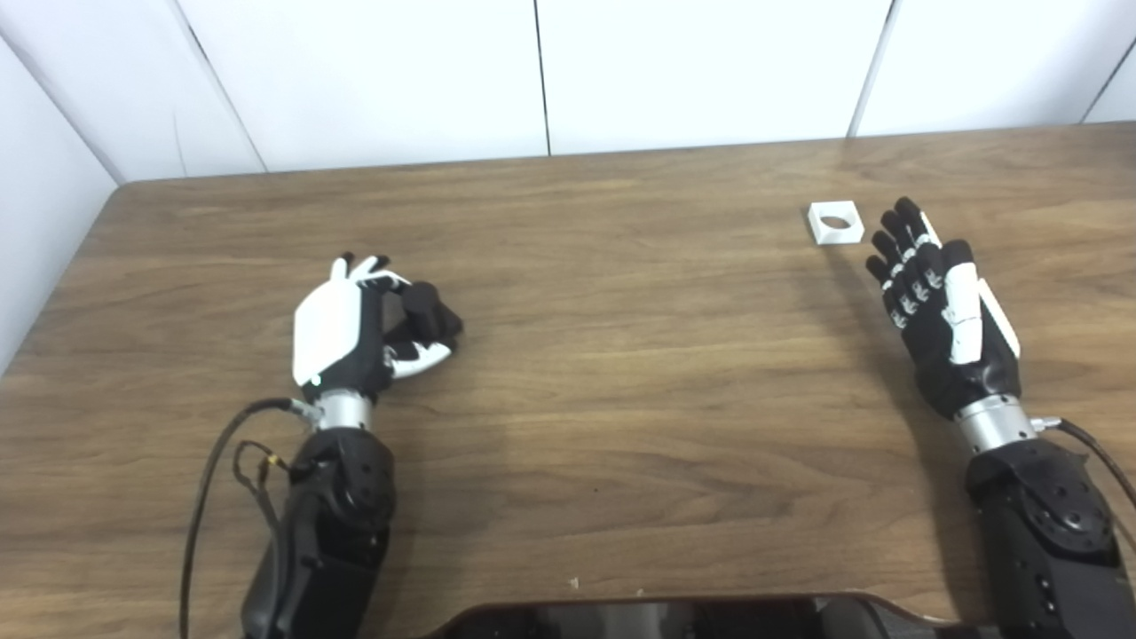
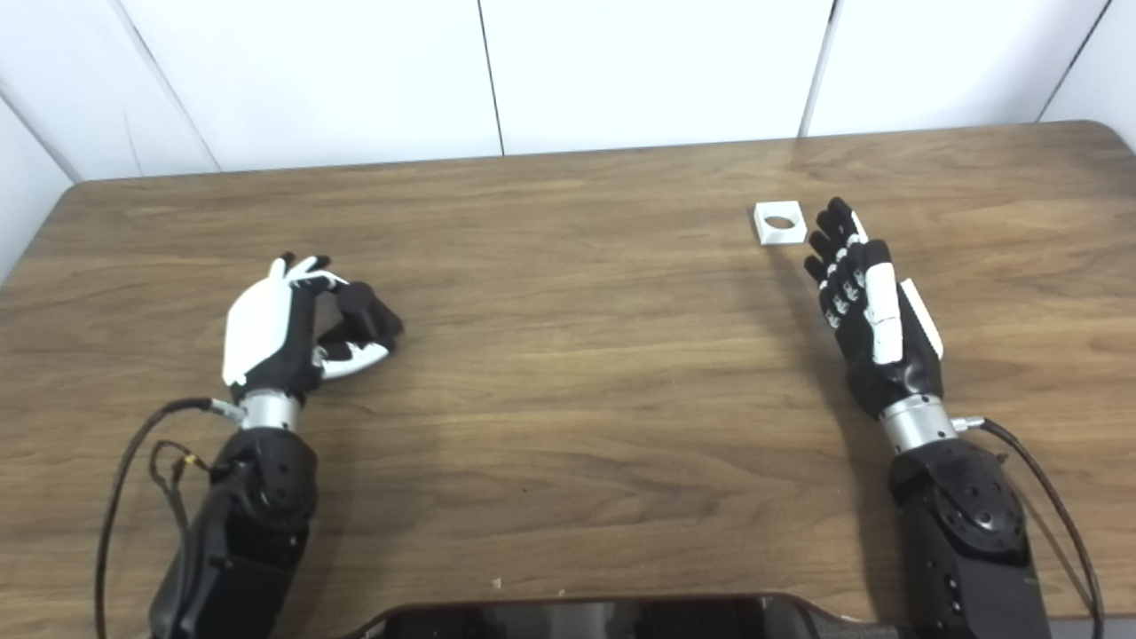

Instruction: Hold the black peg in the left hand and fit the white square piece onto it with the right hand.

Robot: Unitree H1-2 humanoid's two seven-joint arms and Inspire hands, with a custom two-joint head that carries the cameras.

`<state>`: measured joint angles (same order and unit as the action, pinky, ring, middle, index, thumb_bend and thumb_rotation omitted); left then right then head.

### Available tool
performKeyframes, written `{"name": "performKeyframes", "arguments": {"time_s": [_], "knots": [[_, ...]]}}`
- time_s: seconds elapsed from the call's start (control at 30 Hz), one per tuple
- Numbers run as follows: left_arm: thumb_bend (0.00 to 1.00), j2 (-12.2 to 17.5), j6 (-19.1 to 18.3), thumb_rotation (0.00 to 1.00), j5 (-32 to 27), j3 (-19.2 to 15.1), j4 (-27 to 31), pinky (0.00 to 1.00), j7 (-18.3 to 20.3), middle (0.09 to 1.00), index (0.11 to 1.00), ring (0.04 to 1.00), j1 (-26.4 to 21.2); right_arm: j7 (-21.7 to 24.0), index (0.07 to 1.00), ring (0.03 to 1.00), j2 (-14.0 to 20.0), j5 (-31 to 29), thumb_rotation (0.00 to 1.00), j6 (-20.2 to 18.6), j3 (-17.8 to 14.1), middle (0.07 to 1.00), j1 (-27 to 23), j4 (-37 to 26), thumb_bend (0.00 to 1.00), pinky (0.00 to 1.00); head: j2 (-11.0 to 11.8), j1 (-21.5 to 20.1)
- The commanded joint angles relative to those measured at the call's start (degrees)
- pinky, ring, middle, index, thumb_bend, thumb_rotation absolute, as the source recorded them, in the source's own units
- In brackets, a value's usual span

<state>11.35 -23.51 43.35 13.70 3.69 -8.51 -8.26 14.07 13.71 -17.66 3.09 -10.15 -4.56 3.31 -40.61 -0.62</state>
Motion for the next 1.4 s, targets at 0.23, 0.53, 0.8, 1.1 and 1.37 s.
{"name": "performKeyframes", "arguments": {"time_s": [0.23, 0.53, 0.8, 1.1, 1.37], "knots": [[0.52, -1.07, 1.19, 0.07, 1.28, 3.34, 3.6, 0.93, 2.57, 0.898, 0.491, 1.0, 1.66, 0.68, 1.0, 1.0, -0.88, -0.13, 1.0, 0.45, 0.7, 1.0, 2.68, 4.36, 0.59, 1.0, 0.1, -0.33], [0.52, -1.71, 3.02, 0.07, 3.08, 6.88, 5.13, 0.93, 4.03, 0.895, 0.492, 0.999, 3.25, 0.59, 1.0, 1.0, -0.94, 0.04, 1.0, 0.36, 0.84, 1.0, 2.78, 4.05, 0.58, 1.0, 0.14, -0.94], [0.52, -3.18, 4.57, 0.07, 3.75, 9.48, 6.14, 0.9, 4.24, 0.893, 0.491, 0.993, 5.64, 0.3, 1.0, 1.0, -1.0, 0.55, 1.0, -0.88, 1.26, 1.0, 3.14, 3.14, 0.6, 1.0, 0.02, -1.43], [0.52, -4.41, 5.95, 0.07, 4.33, 11.95, 7.93, 0.91, 5.46, 0.901, 0.492, 0.998, 7.65, 0.08, 1.0, 1.0, -1.29, 0.91, 1.0, -2.46, 1.37, 1.0, 3.52, 1.98, 0.58, 1.0, -0.2, -2.0], [0.52, -4.33, 6.68, 0.07, 6.88, 13.46, 8.86, 0.86, 6.59, 0.889, 0.492, 0.973, 8.45, 0.26, 1.0, 1.0, -1.49, 1.0, 1.0, -3.08, 1.74, 1.0, 3.84, 1.39, 0.58, 1.0, -0.39, -2.67]]}}
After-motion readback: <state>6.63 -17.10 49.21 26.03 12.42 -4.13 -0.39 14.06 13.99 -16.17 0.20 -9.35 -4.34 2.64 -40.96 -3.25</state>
